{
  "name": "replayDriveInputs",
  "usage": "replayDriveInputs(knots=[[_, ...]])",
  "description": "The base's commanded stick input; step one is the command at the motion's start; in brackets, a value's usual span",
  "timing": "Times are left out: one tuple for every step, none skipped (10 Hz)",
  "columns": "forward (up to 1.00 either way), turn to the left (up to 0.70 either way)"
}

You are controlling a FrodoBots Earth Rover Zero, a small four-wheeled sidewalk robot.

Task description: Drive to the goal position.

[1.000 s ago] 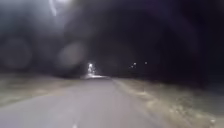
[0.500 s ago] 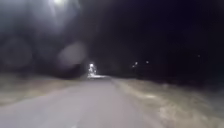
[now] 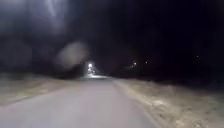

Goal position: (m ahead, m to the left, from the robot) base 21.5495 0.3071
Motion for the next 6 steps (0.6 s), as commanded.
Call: replayDriveInputs(knots=[[1.0, 0.04], [1.0, 0.0], [1.0, 0.0], [1.0, 0.0], [1.0, 0.0], [1.0, 0.0]])
